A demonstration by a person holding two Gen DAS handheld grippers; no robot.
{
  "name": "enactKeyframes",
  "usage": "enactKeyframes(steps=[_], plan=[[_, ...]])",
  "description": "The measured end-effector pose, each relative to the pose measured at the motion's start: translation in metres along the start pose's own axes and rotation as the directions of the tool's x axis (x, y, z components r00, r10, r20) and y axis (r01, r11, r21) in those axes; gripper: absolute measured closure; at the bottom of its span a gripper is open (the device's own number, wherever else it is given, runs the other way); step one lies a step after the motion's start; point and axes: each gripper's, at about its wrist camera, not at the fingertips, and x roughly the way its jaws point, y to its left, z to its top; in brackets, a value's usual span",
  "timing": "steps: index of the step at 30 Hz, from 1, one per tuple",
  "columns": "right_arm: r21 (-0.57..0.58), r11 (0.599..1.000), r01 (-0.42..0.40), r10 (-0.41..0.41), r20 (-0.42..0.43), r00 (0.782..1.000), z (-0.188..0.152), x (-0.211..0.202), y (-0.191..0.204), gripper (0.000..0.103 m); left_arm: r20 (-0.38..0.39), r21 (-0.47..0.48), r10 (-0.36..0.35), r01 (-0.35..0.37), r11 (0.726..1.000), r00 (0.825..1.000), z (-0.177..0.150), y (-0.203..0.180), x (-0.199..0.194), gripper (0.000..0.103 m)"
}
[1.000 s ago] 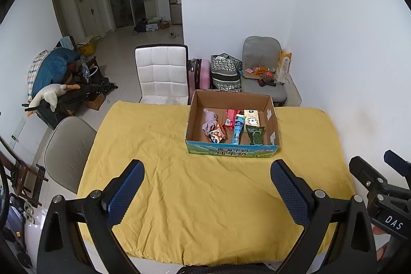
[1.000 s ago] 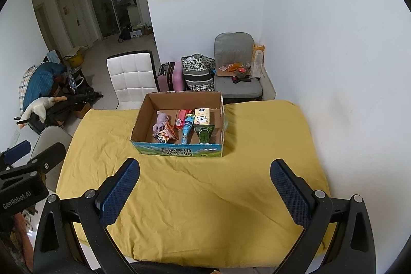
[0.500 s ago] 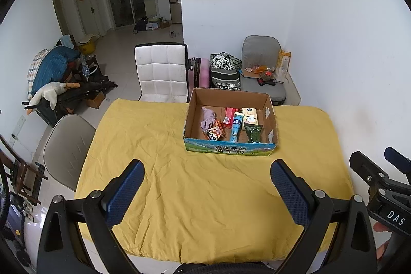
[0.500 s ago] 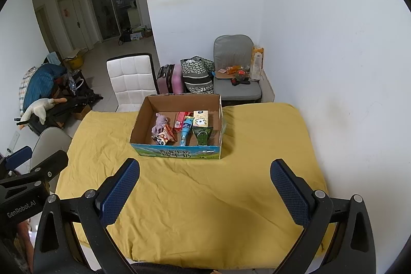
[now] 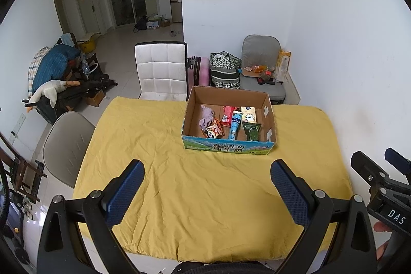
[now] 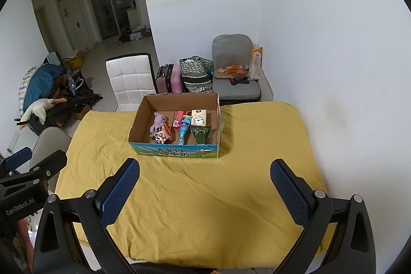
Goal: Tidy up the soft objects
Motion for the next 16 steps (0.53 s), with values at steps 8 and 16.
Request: enactKeyframes(steps=[8, 16], plan=[[-0.004, 1.0, -0.003, 0.003, -0.007, 1.0, -0.005, 0.0, -0.004, 0.0, -0.01, -0.006, 0.007, -0.007, 1.0, 1.0, -0.006, -0.007, 0.0, 0.002], [-0.012, 1.0, -0.009, 0.009, -0.013, 1.0, -0.01, 0.0, -0.003, 0.0, 0.0, -0.022, 0.016, -0.016, 1.0, 1.0, -0.013, -0.002, 0.0, 0.002]])
